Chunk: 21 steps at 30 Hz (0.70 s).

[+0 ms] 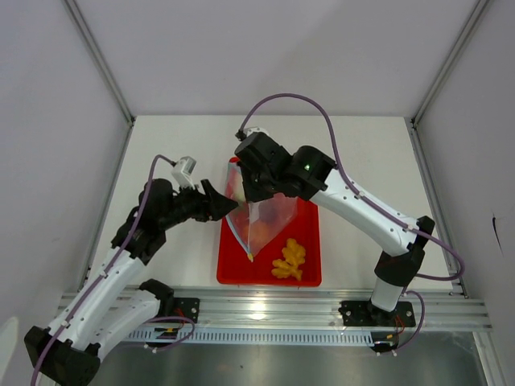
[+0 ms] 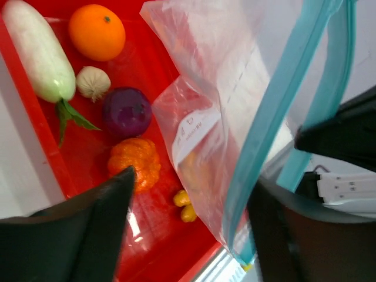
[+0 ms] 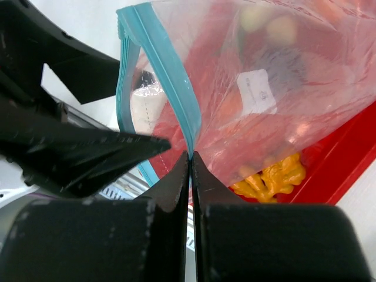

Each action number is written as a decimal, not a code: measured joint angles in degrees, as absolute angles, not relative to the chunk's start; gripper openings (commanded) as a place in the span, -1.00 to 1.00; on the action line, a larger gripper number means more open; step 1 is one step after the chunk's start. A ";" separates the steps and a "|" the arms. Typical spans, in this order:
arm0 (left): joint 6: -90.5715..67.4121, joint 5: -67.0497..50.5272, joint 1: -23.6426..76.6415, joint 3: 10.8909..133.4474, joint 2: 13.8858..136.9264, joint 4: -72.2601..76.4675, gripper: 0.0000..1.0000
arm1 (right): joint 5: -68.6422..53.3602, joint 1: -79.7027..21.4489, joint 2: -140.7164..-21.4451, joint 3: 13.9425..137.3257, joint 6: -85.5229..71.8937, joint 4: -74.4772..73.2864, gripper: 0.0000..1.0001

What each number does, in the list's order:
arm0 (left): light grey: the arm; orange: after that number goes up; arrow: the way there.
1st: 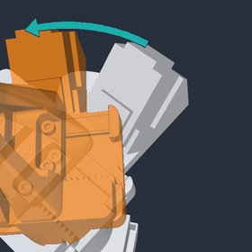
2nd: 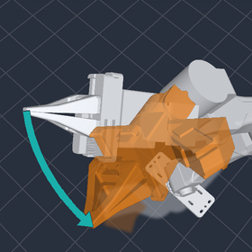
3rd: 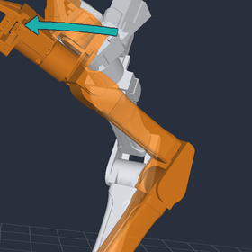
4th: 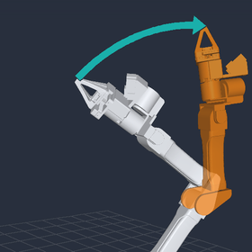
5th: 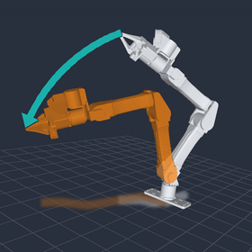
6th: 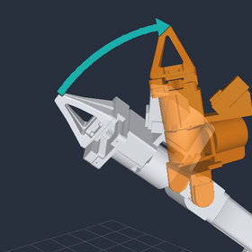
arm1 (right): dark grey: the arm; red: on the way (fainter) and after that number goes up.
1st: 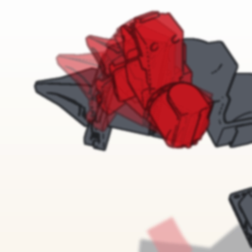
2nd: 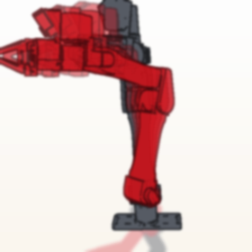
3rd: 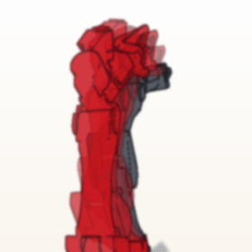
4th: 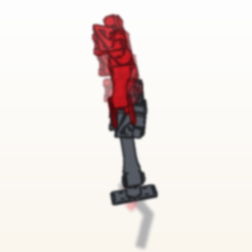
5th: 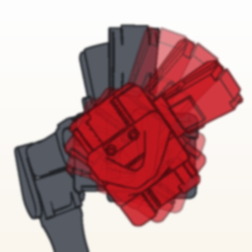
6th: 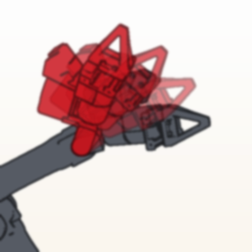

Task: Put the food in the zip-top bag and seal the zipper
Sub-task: Pick up the zipper food storage bag at the corner of the board.

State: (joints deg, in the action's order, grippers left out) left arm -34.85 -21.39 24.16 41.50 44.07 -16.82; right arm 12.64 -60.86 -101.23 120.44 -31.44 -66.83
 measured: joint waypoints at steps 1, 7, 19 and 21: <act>-35.00 -21.08 24.16 41.71 44.38 -16.86 0.26 | 12.43 -61.08 -101.23 120.42 -31.46 -66.65 -1.00; -34.09 -20.91 24.21 43.79 46.13 -16.21 -0.32 | 11.68 -61.80 -101.23 120.38 -31.42 -65.69 -1.00; -34.39 -19.94 24.27 45.47 39.29 -18.83 -0.99 | 13.54 -61.82 -101.23 120.36 -29.34 -65.63 0.14; -34.74 -16.84 24.27 46.26 35.70 -20.91 -0.99 | 13.85 -61.82 -101.21 120.33 -28.34 -65.49 0.32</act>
